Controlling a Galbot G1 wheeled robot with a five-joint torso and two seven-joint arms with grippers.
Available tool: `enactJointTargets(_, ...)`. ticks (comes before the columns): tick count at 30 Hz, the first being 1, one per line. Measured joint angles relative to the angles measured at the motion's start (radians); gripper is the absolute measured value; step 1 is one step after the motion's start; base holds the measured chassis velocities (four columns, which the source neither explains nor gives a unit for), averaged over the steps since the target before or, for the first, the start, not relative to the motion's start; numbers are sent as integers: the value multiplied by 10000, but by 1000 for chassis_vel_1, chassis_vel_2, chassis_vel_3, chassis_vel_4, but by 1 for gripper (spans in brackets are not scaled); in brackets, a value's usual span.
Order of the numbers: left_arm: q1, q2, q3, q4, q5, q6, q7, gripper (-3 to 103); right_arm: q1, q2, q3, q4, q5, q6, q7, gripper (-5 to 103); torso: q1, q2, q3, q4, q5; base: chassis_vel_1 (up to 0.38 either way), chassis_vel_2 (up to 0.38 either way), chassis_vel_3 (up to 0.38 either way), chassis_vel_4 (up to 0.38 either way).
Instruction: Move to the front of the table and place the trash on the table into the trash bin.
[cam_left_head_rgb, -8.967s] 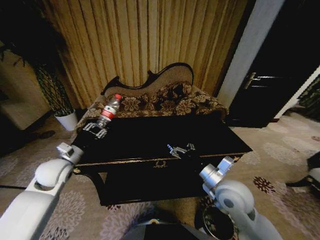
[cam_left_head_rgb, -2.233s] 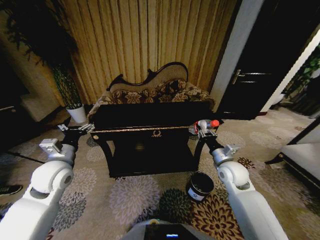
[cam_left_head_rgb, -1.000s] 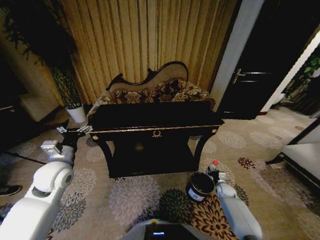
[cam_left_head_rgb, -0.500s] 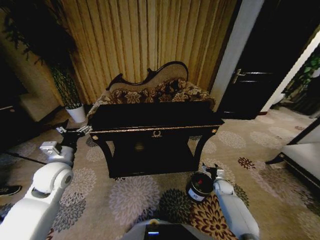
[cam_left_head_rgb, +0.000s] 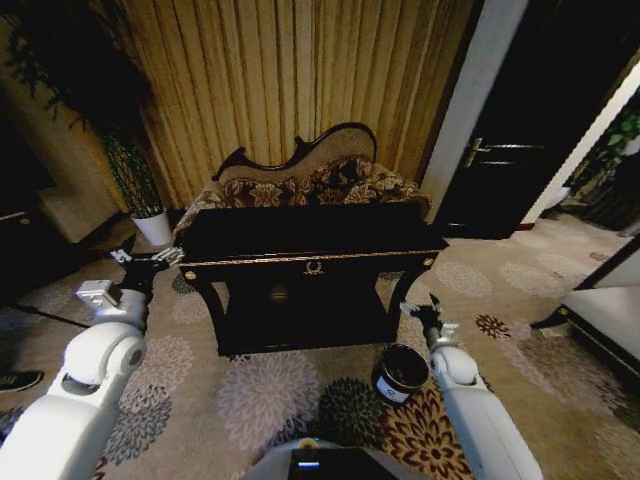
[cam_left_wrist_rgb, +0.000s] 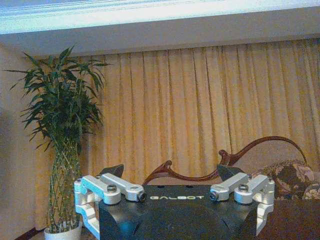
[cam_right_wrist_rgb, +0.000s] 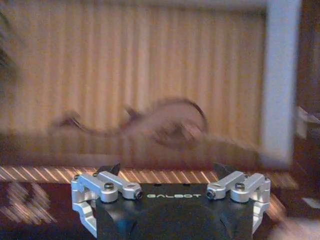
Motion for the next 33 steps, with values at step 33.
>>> enactJointTargets(33,-125,153,31,217,-58,-49,213,100,-965,-282,-95,2244,-2,-857,0,100,3,-2,2,1,3,28,-30,-30,30)
